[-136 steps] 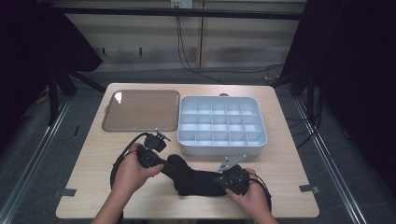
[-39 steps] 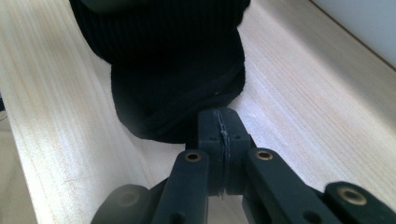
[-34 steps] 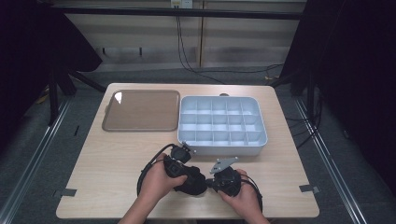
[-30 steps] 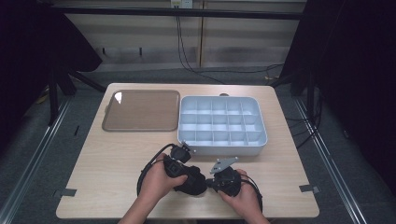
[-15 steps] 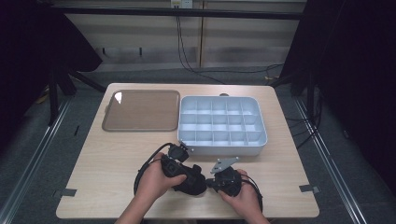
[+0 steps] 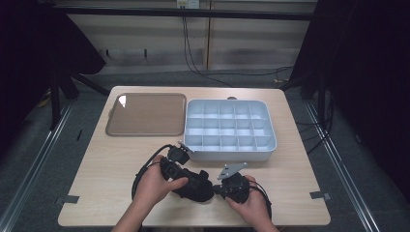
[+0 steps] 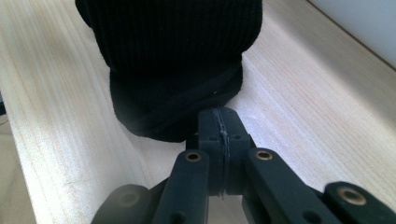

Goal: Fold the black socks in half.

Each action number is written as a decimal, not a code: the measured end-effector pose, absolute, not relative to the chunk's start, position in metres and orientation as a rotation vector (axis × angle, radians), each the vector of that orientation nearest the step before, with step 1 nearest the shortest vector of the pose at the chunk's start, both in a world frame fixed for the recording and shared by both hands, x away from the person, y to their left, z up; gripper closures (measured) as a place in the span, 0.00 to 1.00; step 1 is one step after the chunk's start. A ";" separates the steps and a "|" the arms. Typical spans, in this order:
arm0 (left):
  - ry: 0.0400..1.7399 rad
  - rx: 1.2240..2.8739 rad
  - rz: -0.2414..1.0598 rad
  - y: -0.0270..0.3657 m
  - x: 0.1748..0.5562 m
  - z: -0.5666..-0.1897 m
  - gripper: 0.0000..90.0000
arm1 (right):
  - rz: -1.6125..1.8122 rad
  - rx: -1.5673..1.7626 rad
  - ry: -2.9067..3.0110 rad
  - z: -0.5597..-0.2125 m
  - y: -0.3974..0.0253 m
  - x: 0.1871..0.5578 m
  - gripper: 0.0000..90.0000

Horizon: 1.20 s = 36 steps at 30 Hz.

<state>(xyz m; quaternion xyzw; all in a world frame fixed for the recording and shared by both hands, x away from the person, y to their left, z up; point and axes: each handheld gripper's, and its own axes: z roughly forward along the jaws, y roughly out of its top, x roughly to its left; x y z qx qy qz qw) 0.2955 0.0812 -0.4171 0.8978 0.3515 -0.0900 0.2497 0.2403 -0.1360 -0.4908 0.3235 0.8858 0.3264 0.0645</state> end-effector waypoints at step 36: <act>1.154 2.480 -0.185 0.109 0.311 -0.458 0.59 | 0.998 0.982 2.676 -0.491 -0.133 0.240 0.99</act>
